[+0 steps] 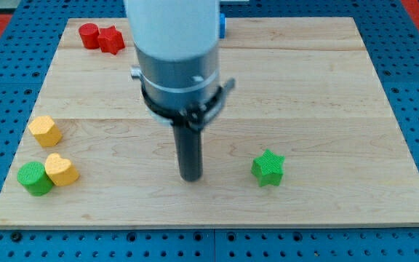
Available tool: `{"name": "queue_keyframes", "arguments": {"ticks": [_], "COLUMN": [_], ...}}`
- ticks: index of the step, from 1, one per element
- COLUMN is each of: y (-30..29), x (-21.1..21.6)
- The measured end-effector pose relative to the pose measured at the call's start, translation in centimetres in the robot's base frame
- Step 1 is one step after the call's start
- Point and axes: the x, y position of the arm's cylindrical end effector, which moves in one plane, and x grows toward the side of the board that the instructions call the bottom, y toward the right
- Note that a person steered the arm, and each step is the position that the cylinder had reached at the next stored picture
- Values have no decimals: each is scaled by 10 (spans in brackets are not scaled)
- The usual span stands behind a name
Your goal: Slide the green star to the center left to the board
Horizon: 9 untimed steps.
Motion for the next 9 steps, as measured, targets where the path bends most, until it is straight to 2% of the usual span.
{"name": "queue_keyframes", "arguments": {"ticks": [1, 3, 5, 9], "y": [31, 115, 91, 99], "x": [29, 15, -21, -127]}}
